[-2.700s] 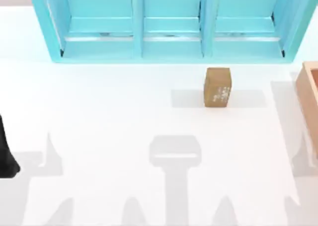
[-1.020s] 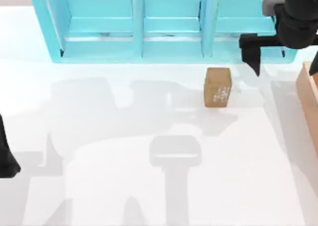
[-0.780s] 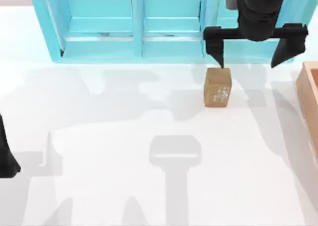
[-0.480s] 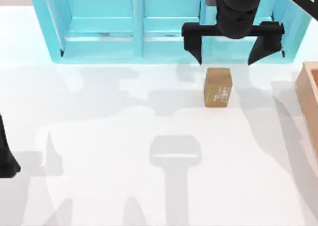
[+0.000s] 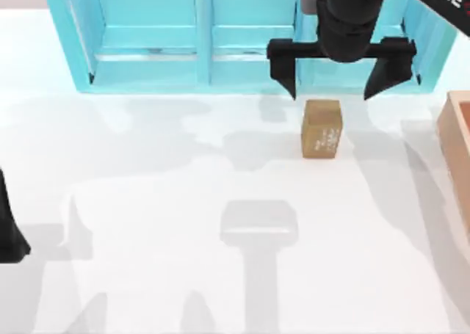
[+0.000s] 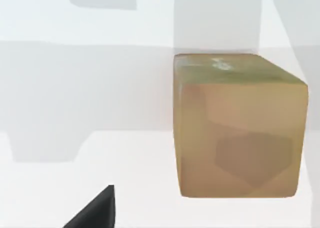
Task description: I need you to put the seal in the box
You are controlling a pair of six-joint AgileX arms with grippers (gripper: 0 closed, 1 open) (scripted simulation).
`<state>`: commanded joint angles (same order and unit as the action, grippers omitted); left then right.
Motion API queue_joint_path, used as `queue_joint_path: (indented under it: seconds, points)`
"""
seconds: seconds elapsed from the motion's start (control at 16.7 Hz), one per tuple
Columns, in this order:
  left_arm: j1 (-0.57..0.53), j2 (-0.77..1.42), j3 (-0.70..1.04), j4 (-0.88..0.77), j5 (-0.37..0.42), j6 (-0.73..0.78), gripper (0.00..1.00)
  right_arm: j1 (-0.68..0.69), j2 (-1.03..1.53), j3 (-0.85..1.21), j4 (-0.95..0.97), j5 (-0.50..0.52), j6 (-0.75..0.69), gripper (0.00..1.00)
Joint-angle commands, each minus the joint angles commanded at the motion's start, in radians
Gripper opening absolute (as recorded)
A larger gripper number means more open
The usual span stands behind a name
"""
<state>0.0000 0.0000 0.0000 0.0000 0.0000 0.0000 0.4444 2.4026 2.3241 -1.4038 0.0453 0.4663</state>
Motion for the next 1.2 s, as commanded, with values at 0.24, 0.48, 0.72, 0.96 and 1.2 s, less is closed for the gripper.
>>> queue_joint_path:
  seconds: [0.24,0.48,0.72,0.96,1.2]
  points:
    - [0.0,0.0,0.0,0.0,0.0,0.0,1.0,0.0,0.016,-0.14,0.161,0.0,0.0,1.0]
    - [0.0,0.0,0.0,0.0,0.0,0.0,1.0,0.0,0.036,-0.267,0.307,0.0,-0.002,1.0]
    - [0.0,0.0,0.0,0.0,0.0,0.0,1.0,-0.002,0.039,-0.283,0.323,0.0,-0.003,1.0]
    - [0.0,0.0,0.0,0.0,0.0,0.0,1.0,-0.002,0.039,-0.283,0.323,0.0,-0.003,0.77]
    - [0.0,0.0,0.0,0.0,0.0,0.0,1.0,-0.002,0.039,-0.283,0.323,0.0,-0.003,0.47]
